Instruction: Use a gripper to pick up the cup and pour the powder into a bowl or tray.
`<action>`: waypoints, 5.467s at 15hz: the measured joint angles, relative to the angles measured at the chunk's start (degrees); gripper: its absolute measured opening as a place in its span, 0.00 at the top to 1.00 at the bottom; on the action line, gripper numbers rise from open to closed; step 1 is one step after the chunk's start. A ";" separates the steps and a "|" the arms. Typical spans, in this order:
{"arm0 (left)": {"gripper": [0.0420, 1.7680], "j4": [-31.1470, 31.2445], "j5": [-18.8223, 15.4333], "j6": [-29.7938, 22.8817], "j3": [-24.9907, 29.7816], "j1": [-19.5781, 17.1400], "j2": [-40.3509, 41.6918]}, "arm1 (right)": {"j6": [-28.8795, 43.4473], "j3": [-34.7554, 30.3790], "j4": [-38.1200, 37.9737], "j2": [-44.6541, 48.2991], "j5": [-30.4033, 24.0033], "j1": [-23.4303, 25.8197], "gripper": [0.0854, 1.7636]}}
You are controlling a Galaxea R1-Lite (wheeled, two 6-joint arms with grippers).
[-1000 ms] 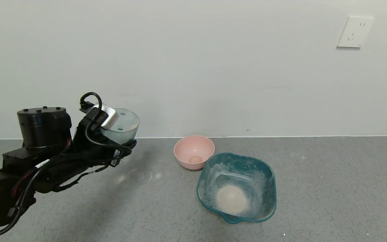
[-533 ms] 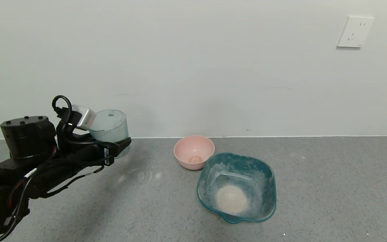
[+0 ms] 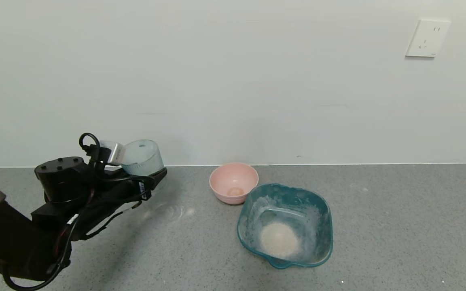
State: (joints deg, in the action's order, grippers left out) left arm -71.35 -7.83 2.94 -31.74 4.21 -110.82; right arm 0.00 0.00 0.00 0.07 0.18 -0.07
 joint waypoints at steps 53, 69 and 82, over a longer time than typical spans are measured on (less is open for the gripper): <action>0.05 18.04 2.05 -1.82 -0.50 1.16 2.94 | 0.00 0.00 0.00 0.00 0.00 0.00 0.03; 0.03 87.36 10.58 1.69 -4.36 -0.49 79.28 | 0.00 0.00 0.00 0.00 -0.02 0.00 0.03; 0.03 92.32 11.13 -1.21 -2.49 -5.52 98.29 | 0.02 0.00 0.00 0.00 0.00 -0.09 0.03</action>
State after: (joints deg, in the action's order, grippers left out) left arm 20.97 3.30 1.73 -34.23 -1.32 -12.53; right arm 0.02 0.00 0.00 0.07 0.18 -0.16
